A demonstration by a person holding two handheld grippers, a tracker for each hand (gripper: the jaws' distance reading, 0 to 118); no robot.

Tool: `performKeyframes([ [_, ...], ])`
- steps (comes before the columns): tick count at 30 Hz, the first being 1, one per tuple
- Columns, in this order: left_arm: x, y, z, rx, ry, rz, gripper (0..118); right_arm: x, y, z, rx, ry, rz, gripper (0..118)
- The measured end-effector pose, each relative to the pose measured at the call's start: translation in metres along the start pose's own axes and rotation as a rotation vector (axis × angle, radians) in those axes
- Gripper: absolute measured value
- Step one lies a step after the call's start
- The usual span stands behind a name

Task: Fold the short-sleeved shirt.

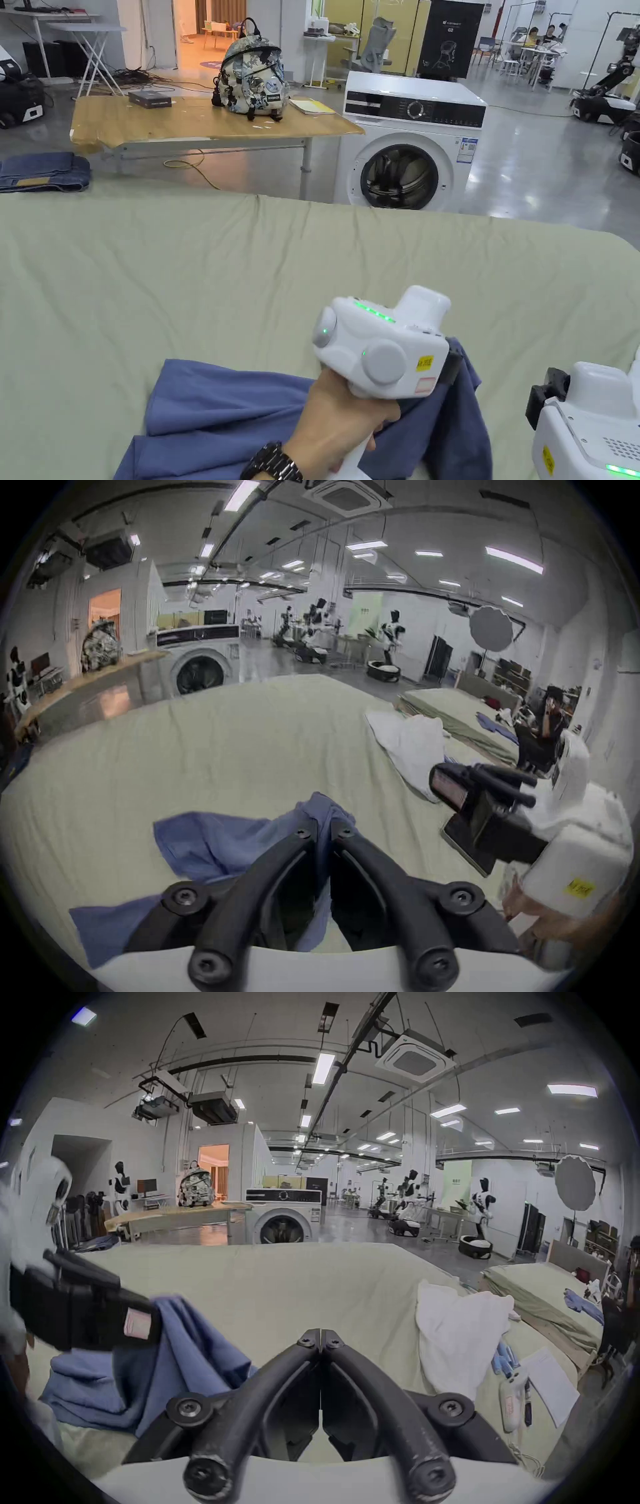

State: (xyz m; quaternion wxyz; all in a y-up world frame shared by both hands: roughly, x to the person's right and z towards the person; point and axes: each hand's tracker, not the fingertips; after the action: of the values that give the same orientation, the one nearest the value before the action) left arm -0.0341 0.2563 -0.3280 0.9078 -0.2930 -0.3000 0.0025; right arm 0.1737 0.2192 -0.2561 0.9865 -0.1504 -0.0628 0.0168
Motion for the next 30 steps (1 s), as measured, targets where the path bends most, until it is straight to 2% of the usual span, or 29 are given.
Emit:
performKeyframes([
  [1,-0.001,-0.004,0.001,0.004,0.003,0.008,33,0.000,0.000,0.000,-0.003,0.002,0.001,0],
  [2,-0.003,-0.008,0.006,0.014,0.007,0.012,61,0.000,0.000,0.000,-0.006,0.003,0.002,0],
  [3,-0.005,-0.010,0.011,0.035,0.019,0.025,83,0.000,0.000,0.000,-0.006,0.006,0.003,0],
  [4,-0.011,-0.012,0.017,0.046,0.033,0.040,86,0.000,0.000,0.001,-0.005,0.008,0.003,0],
  [11,-0.057,-0.020,0.082,0.178,0.168,0.182,86,-0.016,0.007,0.004,0.010,0.044,0.005,0],
  [13,-0.071,-0.028,0.102,0.197,0.211,0.192,85,-0.022,0.009,0.007,0.019,0.061,-0.001,0],
  [14,-0.075,-0.032,0.110,0.203,0.236,0.197,78,-0.025,0.009,0.007,0.023,0.067,0.000,0],
  [15,-0.080,-0.037,0.120,0.202,0.257,0.199,63,-0.029,0.010,0.008,0.026,0.078,0.000,0],
  [16,-0.086,-0.044,0.128,0.207,0.300,0.207,34,-0.032,0.011,0.009,0.030,0.088,0.000,0],
  [17,-0.090,-0.049,0.134,0.207,0.330,0.209,14,-0.035,0.012,0.010,0.033,0.093,0.001,0],
  [18,-0.096,-0.057,0.142,0.208,0.348,0.216,5,-0.039,0.012,0.010,0.035,0.101,0.003,0],
  [20,-0.110,-0.070,0.153,0.196,0.349,0.254,0,-0.044,0.013,0.010,0.038,0.117,0.004,0],
  [25,-0.163,-0.094,0.172,0.122,0.465,0.334,0,-0.052,0.014,0.009,0.036,0.141,0.011,0],
  [30,-0.226,-0.097,0.176,0.056,0.501,0.438,0,-0.053,0.012,0.004,0.024,0.148,0.009,0],
])
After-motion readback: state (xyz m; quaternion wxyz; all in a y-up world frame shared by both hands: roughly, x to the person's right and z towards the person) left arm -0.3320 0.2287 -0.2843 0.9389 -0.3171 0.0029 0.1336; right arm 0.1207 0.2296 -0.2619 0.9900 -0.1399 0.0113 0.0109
